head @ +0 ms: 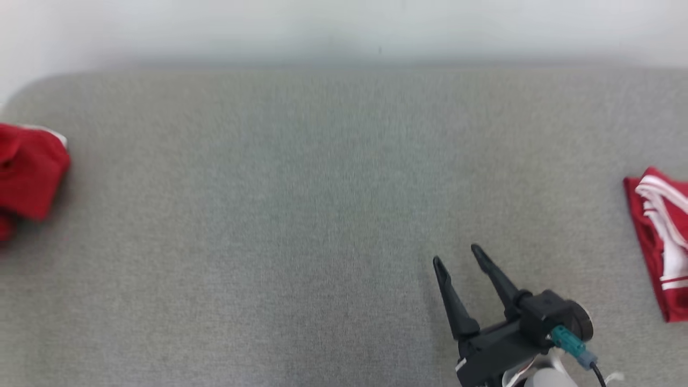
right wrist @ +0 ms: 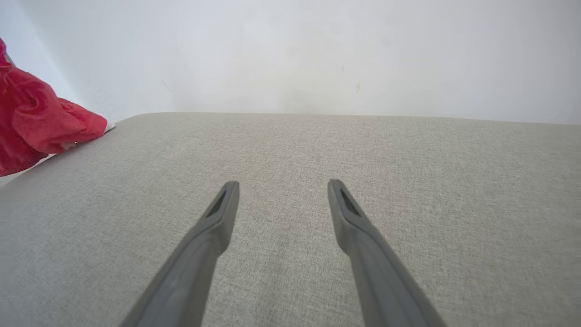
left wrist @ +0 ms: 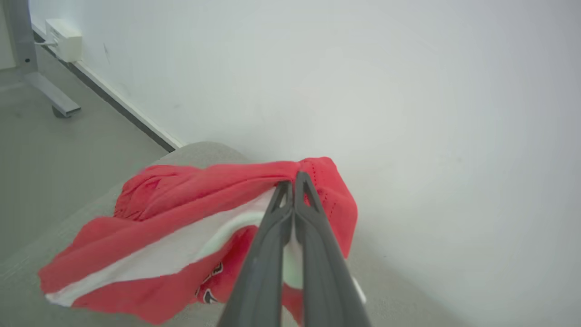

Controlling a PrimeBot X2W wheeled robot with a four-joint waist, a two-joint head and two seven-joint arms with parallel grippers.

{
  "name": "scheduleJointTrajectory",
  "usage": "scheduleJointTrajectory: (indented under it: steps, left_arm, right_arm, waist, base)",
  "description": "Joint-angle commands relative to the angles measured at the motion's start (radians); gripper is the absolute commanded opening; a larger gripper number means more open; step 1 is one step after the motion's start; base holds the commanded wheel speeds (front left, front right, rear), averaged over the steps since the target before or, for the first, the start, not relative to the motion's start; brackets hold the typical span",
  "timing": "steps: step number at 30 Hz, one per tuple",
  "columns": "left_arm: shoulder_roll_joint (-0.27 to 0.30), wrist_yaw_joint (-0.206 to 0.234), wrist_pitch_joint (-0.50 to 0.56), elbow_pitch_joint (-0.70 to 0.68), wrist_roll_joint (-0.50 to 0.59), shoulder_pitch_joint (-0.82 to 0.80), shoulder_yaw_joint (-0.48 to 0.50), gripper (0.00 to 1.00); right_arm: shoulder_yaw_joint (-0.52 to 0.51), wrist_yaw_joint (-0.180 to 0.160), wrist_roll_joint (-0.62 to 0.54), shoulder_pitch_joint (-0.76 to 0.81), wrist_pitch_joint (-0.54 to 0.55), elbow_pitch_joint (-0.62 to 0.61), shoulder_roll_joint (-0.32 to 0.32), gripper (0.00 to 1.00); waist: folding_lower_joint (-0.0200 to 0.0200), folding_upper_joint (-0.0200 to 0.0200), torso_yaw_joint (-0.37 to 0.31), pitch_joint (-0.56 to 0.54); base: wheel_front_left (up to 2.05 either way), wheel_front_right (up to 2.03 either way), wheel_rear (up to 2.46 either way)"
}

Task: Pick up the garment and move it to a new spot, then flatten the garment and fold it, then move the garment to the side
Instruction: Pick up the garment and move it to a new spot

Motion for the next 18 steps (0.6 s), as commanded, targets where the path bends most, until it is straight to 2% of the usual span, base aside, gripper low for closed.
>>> scheduleJointTrajectory:
  steps: [1,7,18]
  left_arm:
    - [-0.011,0.004,0.012,-0.034,0.011,-0.019,-0.017,0.0]
    - [-0.078,0.021,0.059,-0.165,0.01,-0.096,-0.109,0.0]
    - [-0.306,0.024,0.079,-0.333,-0.014,-0.167,-0.312,0.0]
  right_arm:
    - [-0.002,-0.003,0.006,0.02,-0.009,0.006,0.006,1.0]
    - [-0.007,-0.003,0.018,0.052,-0.018,0.028,0.018,1.0]
    - [-0.011,-0.003,0.017,0.068,-0.019,0.024,0.025,1.0]
  waist:
    - [0.0002,0.0,0.001,-0.102]
    - [0.0002,0.0,-0.026,-0.176]
    - [0.0002,0.0,-0.139,-0.217]
  base:
    - [0.0,0.0,0.0]
    - [0.0,0.0,0.0]
    - [0.0,0.0,0.0]
